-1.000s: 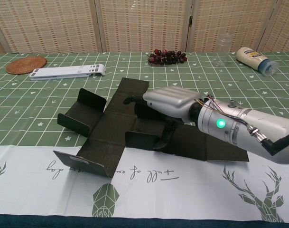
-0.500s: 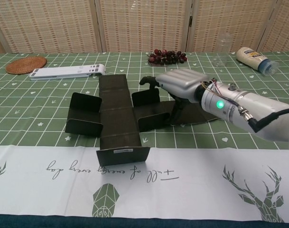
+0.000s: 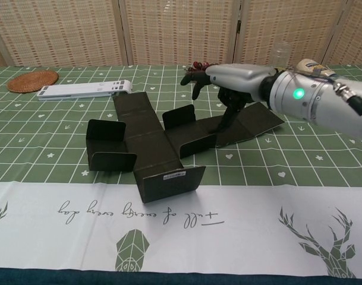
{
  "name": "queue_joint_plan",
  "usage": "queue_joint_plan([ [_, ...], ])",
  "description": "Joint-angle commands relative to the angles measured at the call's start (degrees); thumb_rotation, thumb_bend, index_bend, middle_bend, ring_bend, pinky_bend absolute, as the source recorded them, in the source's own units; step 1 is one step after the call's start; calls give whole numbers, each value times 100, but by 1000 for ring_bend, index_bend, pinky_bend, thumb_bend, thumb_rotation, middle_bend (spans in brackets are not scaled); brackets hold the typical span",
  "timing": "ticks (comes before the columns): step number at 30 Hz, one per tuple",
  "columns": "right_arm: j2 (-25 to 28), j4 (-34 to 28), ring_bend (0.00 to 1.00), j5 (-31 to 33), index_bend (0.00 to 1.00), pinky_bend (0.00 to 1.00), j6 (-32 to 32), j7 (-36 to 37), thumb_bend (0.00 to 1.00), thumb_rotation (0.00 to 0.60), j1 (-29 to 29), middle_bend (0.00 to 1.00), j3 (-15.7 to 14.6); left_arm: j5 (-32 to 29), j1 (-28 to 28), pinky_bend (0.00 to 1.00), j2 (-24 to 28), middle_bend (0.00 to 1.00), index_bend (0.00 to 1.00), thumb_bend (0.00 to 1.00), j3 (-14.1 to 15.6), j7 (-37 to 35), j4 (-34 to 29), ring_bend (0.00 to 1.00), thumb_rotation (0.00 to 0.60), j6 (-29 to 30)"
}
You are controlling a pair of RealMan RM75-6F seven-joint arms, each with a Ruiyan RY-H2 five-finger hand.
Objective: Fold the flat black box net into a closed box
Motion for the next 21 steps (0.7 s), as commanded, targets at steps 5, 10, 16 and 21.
queue_joint_plan([
  [5, 1371, -1097, 831, 875, 86, 1000, -175, 274, 649, 600, -172, 247, 362, 592, -847, 712, -157, 196, 284, 142, -44, -943, 903, 655, 600, -569],
  [10, 1788, -1112, 832, 1619, 86, 1000, -516, 63, 861, 600, 9, 234, 246, 685, -1294, 843, -160, 213, 278, 142, 85, -1273, 942, 776, 600, -1198],
  [16, 1789, -744, 832, 2580, 86, 1000, -696, -280, 934, 600, 342, 218, -86, 600, -1642, 848, -392, 213, 245, 143, 170, -1285, 977, 782, 600, -1735],
  [21, 1640, -299, 832, 3179, 86, 1000, -751, -556, 963, 600, 567, 217, -412, 433, -1829, 847, -655, 213, 229, 142, 143, -1350, 1121, 777, 600, -1948],
])
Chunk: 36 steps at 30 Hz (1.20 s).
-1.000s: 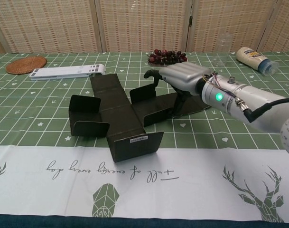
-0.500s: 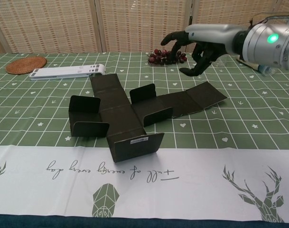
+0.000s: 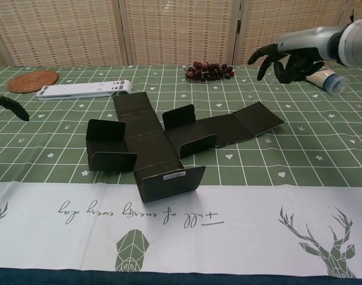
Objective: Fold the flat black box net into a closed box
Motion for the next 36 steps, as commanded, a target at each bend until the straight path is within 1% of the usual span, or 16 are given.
queue_joint_plan([
  [1, -118, 350, 832, 420, 86, 1000, -86, -215, 964, 600, 191, 217, -266, -124, -123, 847, -152, 213, 227, 142, -24, -56, 111, 776, 600, -129],
  [6, -335, 835, 832, 848, 86, 1000, -286, -249, 965, 600, 303, 217, -487, -246, -255, 847, -302, 212, 225, 142, -39, -74, 177, 775, 600, -241],
  [14, -804, 1629, 832, 1084, 86, 1000, -642, -229, 970, 600, 415, 217, -761, -330, -381, 847, -507, 212, 228, 142, 12, -90, 280, 775, 600, -307],
  [18, -934, 1841, 832, 1072, 86, 1000, -714, -170, 970, 600, 419, 217, -823, -389, -446, 847, -600, 212, 228, 142, 36, -129, 343, 775, 600, -384],
  [30, -1167, 2115, 832, 848, 86, 1000, -791, 82, 970, 600, 411, 217, -793, -592, -525, 848, -759, 212, 232, 143, 107, -114, 575, 773, 600, -522],
  [36, -1201, 2143, 832, 770, 86, 1000, -800, 126, 970, 600, 427, 217, -807, -640, -555, 849, -811, 212, 233, 142, 133, -299, 582, 768, 600, -548],
])
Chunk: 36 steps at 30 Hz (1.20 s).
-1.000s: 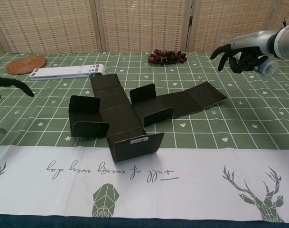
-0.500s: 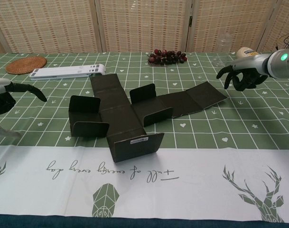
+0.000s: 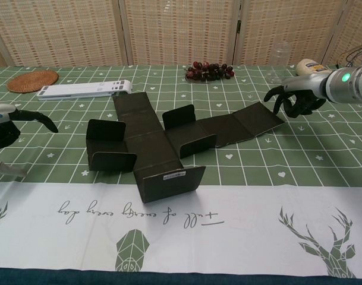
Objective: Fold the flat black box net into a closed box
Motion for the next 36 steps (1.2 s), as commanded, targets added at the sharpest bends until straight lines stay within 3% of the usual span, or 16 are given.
queue_joint_plan([
  [1, -23, 17, 832, -25, 86, 1000, 7, 18, 970, 600, 9, 217, -9, -6, -35, 849, -73, 212, 233, 142, 6, -89, 47, 768, 600, 0],
  [15, -57, -55, 832, -182, 86, 1000, 72, 112, 970, 600, 3, 217, -12, -99, -184, 852, -152, 226, 272, 143, 148, 77, -30, 768, 600, -349],
  [36, -100, -223, 832, -525, 86, 1000, 90, 284, 970, 600, -44, 218, 36, -131, -312, 856, -429, 226, 271, 142, 163, 588, -49, 763, 600, -383],
])
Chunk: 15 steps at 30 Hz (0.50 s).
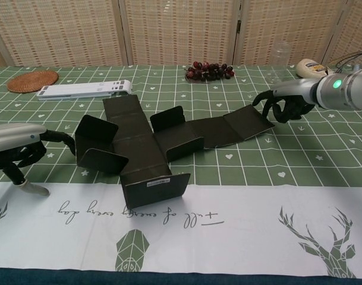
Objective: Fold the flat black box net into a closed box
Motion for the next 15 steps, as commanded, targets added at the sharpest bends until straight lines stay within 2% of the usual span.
queue_joint_plan([
  [1, -1, -50, 832, -54, 86, 1000, 19, 21, 970, 600, -7, 218, 7, -14, -5, 856, -1, 226, 271, 142, 8, 21, -14, 763, 600, -9],
  [15, 32, -232, 832, -195, 86, 1000, 81, 66, 971, 600, -24, 218, -5, -136, 29, 858, 135, 226, 271, 143, 38, 259, -101, 763, 600, -12],
])
